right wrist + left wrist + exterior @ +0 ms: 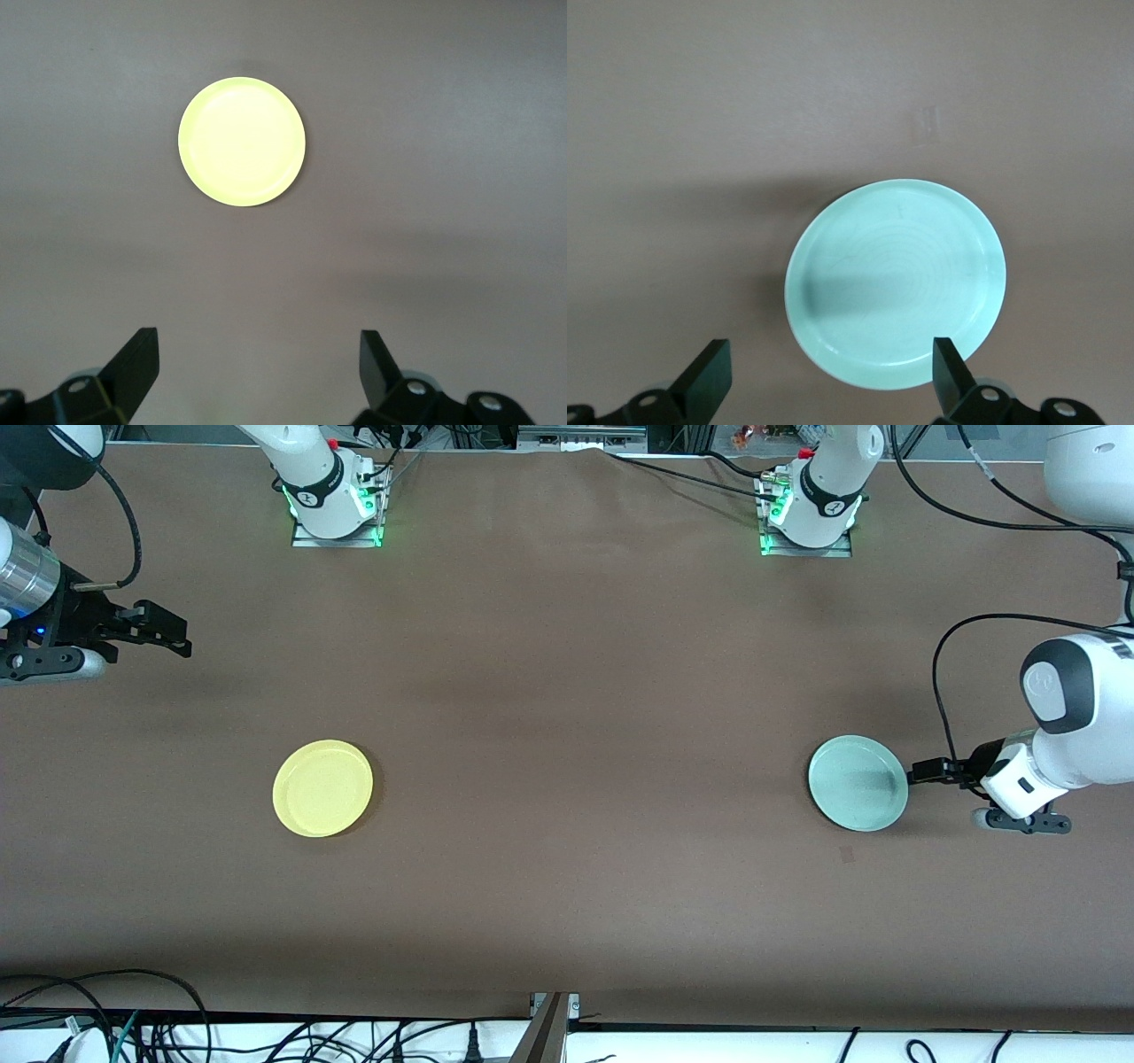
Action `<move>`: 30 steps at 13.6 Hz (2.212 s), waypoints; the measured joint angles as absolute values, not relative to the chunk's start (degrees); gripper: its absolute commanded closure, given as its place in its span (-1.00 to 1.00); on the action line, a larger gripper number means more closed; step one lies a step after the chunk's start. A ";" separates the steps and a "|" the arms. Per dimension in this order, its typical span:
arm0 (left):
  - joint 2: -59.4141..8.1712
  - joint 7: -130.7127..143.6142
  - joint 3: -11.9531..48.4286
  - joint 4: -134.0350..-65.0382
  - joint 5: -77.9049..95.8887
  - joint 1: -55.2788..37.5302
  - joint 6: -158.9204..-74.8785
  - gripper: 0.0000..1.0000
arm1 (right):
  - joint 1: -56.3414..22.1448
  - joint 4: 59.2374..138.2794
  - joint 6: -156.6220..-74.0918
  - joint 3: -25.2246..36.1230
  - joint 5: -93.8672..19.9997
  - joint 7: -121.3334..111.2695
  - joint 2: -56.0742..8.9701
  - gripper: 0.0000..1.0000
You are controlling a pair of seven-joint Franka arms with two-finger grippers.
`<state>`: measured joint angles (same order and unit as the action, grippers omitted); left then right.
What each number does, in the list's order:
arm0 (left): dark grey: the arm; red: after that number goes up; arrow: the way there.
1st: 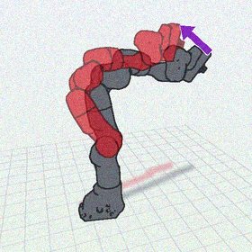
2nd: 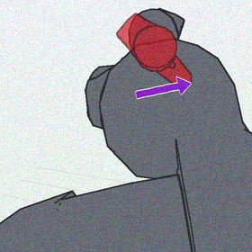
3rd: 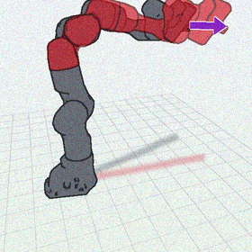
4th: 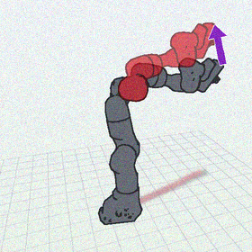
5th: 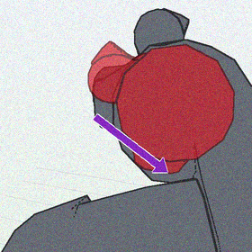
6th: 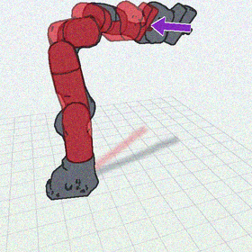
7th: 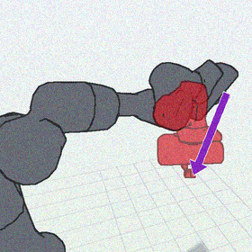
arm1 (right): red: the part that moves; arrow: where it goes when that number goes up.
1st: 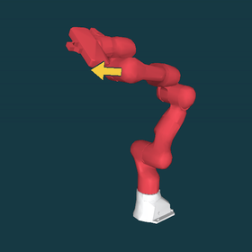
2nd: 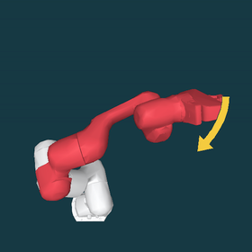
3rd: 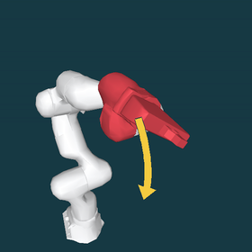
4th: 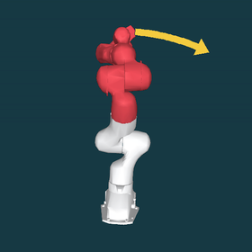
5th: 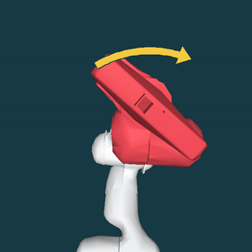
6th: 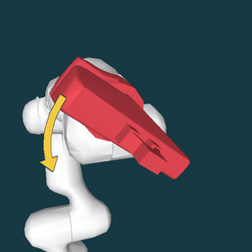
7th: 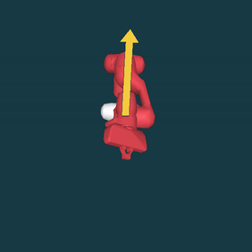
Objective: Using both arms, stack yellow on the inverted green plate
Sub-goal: 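Lower the left gripper and grasp the green plate's rim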
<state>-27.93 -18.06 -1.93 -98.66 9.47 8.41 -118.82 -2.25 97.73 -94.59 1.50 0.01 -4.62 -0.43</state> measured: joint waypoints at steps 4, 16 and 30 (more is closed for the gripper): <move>-30.46 -20.98 -2.00 -99.18 10.60 10.46 -121.00 -1.00 | -2.25 97.73 -94.59 1.51 0.02 -4.62 -0.43 -1.00; -36.58 -25.51 -1.99 -99.29 13.29 10.74 -124.76 -1.00 | -2.25 97.73 -94.59 1.51 0.02 -4.62 -0.43 -1.00; -38.51 -34.95 -2.00 -99.27 14.86 10.83 -127.74 1.00 | -2.25 97.73 -94.59 1.51 0.02 -4.62 -0.43 -1.00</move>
